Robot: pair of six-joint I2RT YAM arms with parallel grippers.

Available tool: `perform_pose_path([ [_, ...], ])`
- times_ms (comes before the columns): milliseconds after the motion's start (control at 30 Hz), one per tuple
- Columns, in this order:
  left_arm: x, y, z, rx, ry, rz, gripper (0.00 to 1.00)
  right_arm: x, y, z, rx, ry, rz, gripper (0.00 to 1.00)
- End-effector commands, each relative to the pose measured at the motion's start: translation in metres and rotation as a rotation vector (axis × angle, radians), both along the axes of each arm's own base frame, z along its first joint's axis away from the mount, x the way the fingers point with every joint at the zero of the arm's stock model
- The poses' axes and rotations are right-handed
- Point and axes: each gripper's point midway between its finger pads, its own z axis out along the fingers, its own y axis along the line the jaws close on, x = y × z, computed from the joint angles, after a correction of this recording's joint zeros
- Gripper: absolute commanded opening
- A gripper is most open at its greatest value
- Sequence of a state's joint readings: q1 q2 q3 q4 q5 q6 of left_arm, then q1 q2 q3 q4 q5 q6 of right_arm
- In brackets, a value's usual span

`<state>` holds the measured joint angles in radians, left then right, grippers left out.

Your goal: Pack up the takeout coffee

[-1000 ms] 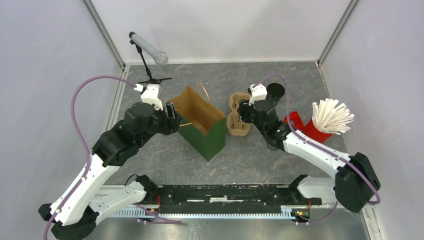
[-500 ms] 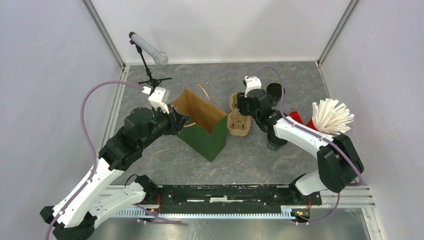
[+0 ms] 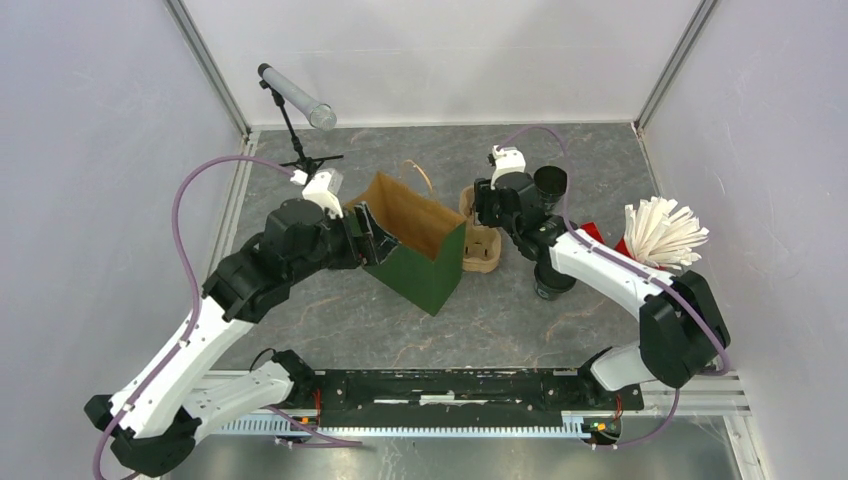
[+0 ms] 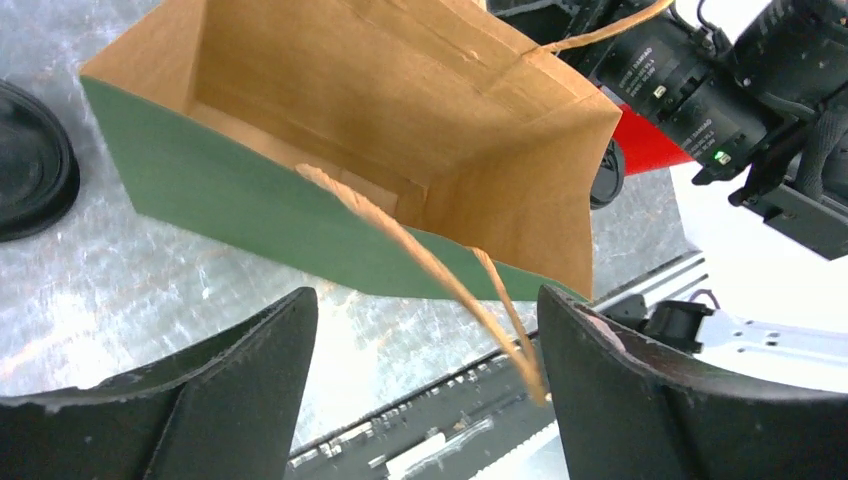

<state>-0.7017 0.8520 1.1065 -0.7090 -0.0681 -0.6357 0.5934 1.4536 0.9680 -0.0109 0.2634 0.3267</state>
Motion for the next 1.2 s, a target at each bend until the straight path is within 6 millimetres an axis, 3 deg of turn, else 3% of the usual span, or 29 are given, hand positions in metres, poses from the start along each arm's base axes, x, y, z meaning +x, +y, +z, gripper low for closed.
perform_pose_path([
  [0,-0.021,0.026,0.024,-0.014,0.154,0.133,0.89,-0.004,-0.015,0.012,0.005,-0.002,-0.072,0.57],
  [100,-0.025,0.053,0.038,0.041,0.163,0.24,0.94,-0.011,-0.012,0.002,-0.008,0.053,-0.04,0.57],
  [167,-0.025,0.06,0.042,0.061,0.171,0.271,0.94,-0.013,-0.01,-0.002,-0.013,0.079,-0.029,0.57],
  [333,-0.012,0.056,0.032,0.101,0.277,0.333,0.88,-0.011,-0.01,0.002,0.003,0.085,-0.054,0.55],
  [500,0.018,0.064,0.028,0.042,0.27,0.411,0.87,-0.001,-0.002,0.003,-0.005,0.1,-0.047,0.56],
  [667,0.051,0.069,0.013,-0.027,0.296,0.426,0.84,0.0,0.009,-0.013,0.019,0.151,-0.035,0.61],
  [833,0.071,0.066,0.017,-0.027,0.262,0.397,0.86,0.001,0.011,-0.016,0.03,0.167,-0.037,0.59],
  [967,0.075,0.065,0.027,-0.029,0.234,0.384,0.89,-0.002,0.008,-0.026,0.026,0.196,-0.063,0.56],
  [1167,0.065,0.066,0.034,-0.019,0.231,0.355,0.91,0.004,0.011,-0.037,0.008,0.209,-0.068,0.54],
])
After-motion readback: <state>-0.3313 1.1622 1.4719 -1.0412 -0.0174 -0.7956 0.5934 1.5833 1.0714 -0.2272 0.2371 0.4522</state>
